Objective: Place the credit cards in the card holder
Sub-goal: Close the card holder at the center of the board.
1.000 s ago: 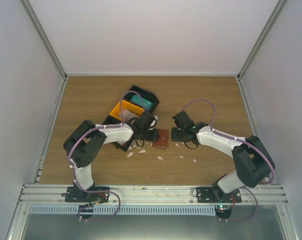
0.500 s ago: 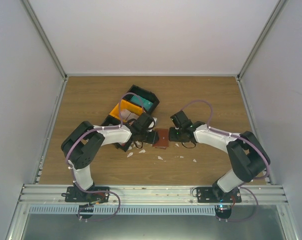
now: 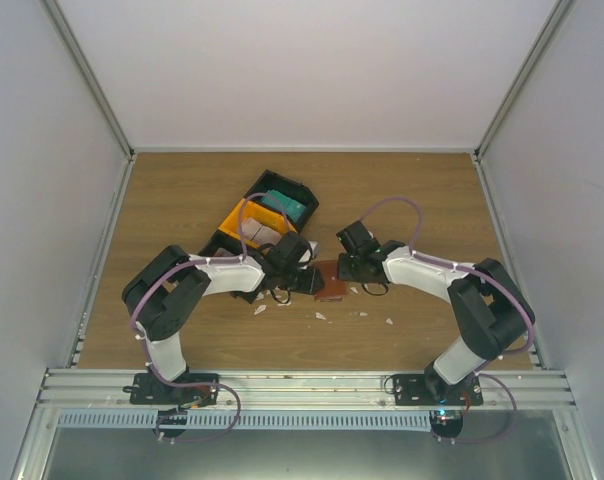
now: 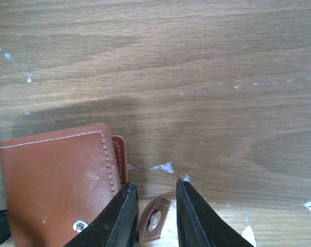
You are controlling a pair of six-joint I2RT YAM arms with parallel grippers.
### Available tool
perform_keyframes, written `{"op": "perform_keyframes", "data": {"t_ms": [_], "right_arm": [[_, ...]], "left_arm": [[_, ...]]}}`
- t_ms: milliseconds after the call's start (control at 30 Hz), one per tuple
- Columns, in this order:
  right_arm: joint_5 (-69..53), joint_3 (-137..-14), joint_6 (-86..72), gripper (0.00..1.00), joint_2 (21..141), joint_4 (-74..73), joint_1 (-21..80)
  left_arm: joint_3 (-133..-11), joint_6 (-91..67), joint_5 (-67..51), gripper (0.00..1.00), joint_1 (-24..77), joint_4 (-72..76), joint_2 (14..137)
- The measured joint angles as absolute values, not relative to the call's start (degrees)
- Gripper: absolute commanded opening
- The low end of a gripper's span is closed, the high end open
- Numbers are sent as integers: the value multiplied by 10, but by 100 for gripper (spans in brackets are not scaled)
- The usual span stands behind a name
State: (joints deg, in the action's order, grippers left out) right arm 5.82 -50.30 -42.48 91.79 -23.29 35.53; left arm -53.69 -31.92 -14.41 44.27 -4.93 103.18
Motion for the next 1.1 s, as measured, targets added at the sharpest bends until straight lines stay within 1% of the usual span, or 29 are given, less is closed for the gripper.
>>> {"op": "perform_keyframes", "data": {"t_ms": [100,267,867,1000,1100], "right_arm": [[74,-503,-425,21,917,-247,356],[88,-503,-430,10,910,-270,358],[97,-502,-436,13,887,-284,359],[104,-502,-435,2,887,-285,359],[107,-502,-435,1,887,-286,359]], "left_arm": [[-533,-336,-148,39,445,-43,1030],[-530,-355,-152,39,448,-38,1030],[-530,-360,-152,39,448,-37,1030],[-530,-360,-152,39,448,-37,1030],[-530,-360,-152,39,448,-37,1030]]}}
